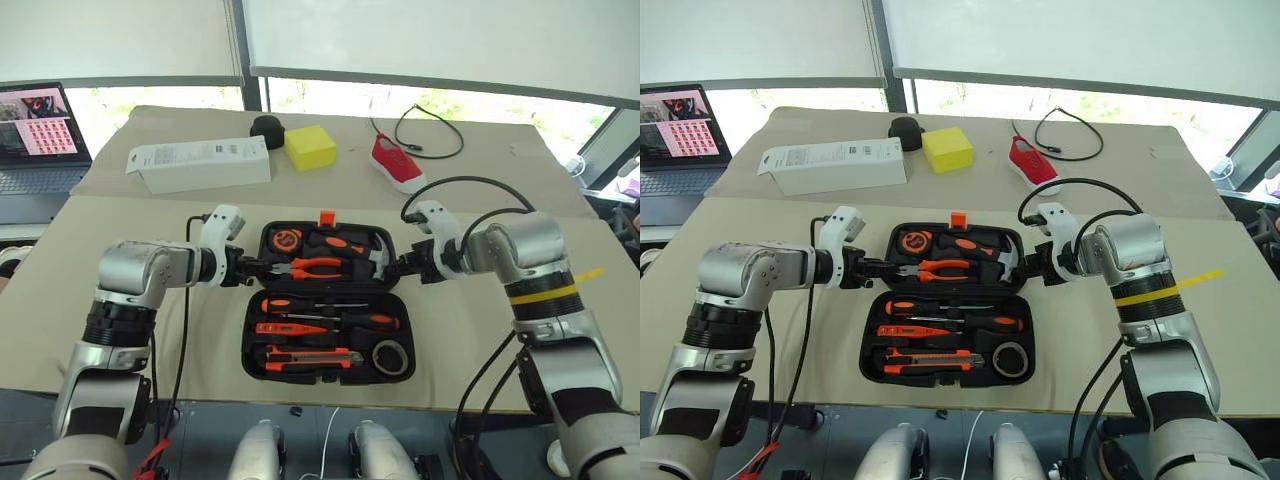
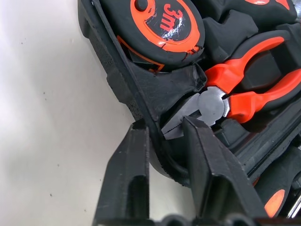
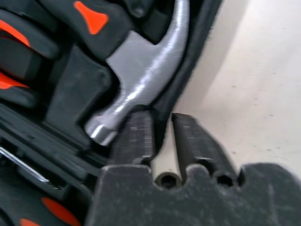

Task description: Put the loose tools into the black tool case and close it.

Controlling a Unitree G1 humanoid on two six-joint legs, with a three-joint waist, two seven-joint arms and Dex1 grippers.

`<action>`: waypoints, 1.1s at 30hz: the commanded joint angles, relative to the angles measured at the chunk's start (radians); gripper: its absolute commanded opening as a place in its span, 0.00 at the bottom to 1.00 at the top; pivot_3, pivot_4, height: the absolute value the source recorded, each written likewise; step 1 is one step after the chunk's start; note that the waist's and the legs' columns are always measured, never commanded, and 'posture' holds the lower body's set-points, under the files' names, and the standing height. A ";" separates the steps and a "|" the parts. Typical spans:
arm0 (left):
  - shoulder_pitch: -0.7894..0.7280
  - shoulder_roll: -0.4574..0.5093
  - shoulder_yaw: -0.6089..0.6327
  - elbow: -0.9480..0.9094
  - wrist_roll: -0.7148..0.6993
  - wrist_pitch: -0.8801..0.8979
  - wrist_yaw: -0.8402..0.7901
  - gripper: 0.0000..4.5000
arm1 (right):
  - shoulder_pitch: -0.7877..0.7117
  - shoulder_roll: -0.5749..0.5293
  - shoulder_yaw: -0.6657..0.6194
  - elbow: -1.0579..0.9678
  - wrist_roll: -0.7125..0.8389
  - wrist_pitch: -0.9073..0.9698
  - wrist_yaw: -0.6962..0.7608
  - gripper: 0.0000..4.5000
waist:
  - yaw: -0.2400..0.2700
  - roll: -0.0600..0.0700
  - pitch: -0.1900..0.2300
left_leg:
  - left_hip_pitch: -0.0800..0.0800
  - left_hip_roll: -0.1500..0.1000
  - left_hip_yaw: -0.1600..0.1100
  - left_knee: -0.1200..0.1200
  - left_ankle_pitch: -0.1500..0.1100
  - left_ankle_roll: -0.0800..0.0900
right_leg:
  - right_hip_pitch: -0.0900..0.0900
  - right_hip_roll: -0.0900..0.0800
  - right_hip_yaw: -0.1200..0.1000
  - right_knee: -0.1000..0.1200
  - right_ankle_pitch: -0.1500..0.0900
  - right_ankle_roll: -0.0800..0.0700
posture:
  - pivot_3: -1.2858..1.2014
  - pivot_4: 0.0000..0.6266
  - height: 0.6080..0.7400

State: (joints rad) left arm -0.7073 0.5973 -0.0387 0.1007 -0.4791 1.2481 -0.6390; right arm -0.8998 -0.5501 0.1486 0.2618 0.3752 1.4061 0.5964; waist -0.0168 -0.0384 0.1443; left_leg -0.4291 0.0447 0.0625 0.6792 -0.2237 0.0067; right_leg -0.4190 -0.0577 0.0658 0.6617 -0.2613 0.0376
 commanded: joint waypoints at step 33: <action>0.852 0.044 0.279 -0.107 0.213 -1.509 -0.273 0.67 | 0.891 -0.226 -0.045 -0.176 -0.498 -2.159 0.059 0.54 | 0.002 -0.001 0.001 | 0.027 0.006 0.010 -0.012 -0.001 0.001 | 0.025 -0.002 0.003 -0.014 -0.001 -0.002 | 0.52 0.24 1.00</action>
State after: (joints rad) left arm 0.1353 0.6214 0.2102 0.0089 -0.2356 -0.2778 -0.9029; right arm -0.0127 -0.7689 0.1106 0.1054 -0.1381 -0.7240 0.6537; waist -0.0153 -0.0396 0.1452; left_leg -0.4025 0.0508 0.0727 0.6673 -0.2244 0.0074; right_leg -0.3945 -0.0592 0.0682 0.6474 -0.2621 0.0348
